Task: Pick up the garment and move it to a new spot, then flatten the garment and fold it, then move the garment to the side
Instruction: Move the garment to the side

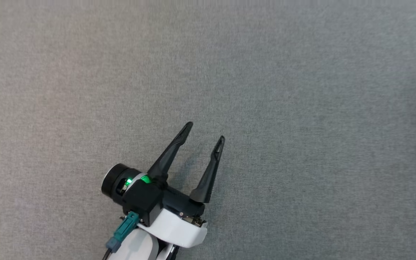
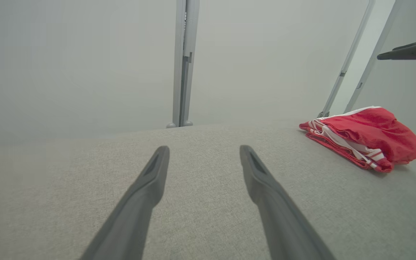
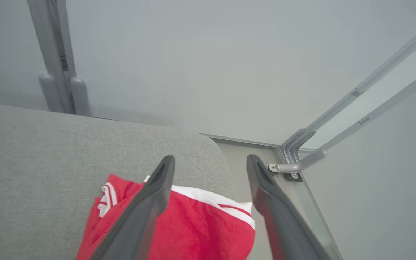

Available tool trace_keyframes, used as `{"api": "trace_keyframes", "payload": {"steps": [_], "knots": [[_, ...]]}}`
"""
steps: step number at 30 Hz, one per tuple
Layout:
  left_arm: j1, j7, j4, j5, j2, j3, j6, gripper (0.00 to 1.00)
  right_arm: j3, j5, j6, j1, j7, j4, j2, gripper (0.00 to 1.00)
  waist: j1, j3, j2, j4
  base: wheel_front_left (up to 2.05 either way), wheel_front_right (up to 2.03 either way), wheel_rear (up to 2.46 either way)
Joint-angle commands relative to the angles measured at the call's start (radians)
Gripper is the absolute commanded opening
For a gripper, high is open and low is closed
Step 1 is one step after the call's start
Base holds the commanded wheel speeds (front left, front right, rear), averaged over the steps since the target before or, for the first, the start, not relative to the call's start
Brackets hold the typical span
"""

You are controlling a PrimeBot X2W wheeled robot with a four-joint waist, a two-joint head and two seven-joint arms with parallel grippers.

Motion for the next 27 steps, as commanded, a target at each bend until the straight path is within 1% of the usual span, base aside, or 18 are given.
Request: {"api": "trace_keyframes", "payload": {"steps": [1,3,6,7,11,15,19,22,23,25,27], "knots": [[0.022,-0.004,-0.004,0.0,0.004,0.019,0.012,1.0,0.043,0.017,0.0,-0.039,-0.033,-0.022,0.028,1.0,0.0,-0.073,0.0,-0.018,0.0,0.0,0.0],[0.04,-0.004,-0.004,0.007,0.004,0.033,0.017,1.0,0.111,0.03,0.0,-0.06,-0.084,-0.045,0.054,1.0,0.0,-0.113,0.0,-0.023,0.0,0.0,0.0],[0.073,-0.004,-0.006,0.019,0.004,0.063,0.028,1.0,0.186,0.054,0.0,-0.07,-0.17,-0.056,0.112,1.0,0.0,-0.176,0.0,-0.031,0.0,0.0,0.0],[0.073,-0.004,-0.006,0.019,0.004,0.063,0.028,1.0,0.186,0.054,0.0,-0.07,-0.17,-0.056,0.112,1.0,0.0,-0.176,0.0,-0.031,0.0,0.0,0.0],[0.121,-0.004,-0.019,0.031,0.004,0.115,0.045,1.0,0.266,0.082,0.0,-0.038,-0.303,-0.062,0.205,1.0,0.0,-0.25,0.0,-0.042,0.0,0.0,0.0],[0.168,-0.004,-0.035,0.045,0.004,0.161,0.054,1.0,0.319,0.093,0.0,0.017,-0.438,-0.054,0.302,1.0,0.0,-0.313,0.0,-0.046,0.0,0.0,0.0],[0.214,-0.004,-0.053,0.042,0.004,0.209,0.07,1.0,0.381,0.079,0.0,0.094,-0.563,-0.04,0.373,1.0,0.0,-0.361,0.0,-0.045,0.0,0.0,0.0],[0.245,-0.004,-0.06,0.047,0.004,0.24,0.071,1.0,0.397,0.058,0.0,0.151,-0.652,-0.02,0.427,1.0,0.0,-0.39,0.0,-0.04,0.0,0.0,0.0],[0.255,-0.004,-0.062,0.047,0.004,0.251,0.071,1.0,0.388,0.044,0.0,0.171,-0.687,-0.015,0.451,1.0,0.0,-0.398,0.0,-0.038,0.0,0.0,0.0],[0.273,-0.004,-0.069,0.045,0.004,0.265,0.074,1.0,0.421,-0.016,0.001,0.22,-0.742,-0.003,0.476,1.0,0.0,-0.415,0.0,-0.031,0.0,0.0,0.0],[0.29,-0.004,-0.072,0.037,0.004,0.28,0.08,1.0,0.431,-0.061,0.0,0.269,-0.788,0.015,0.51,1.0,0.0,-0.428,0.0,-0.027,0.0,0.0,0.0]]}}
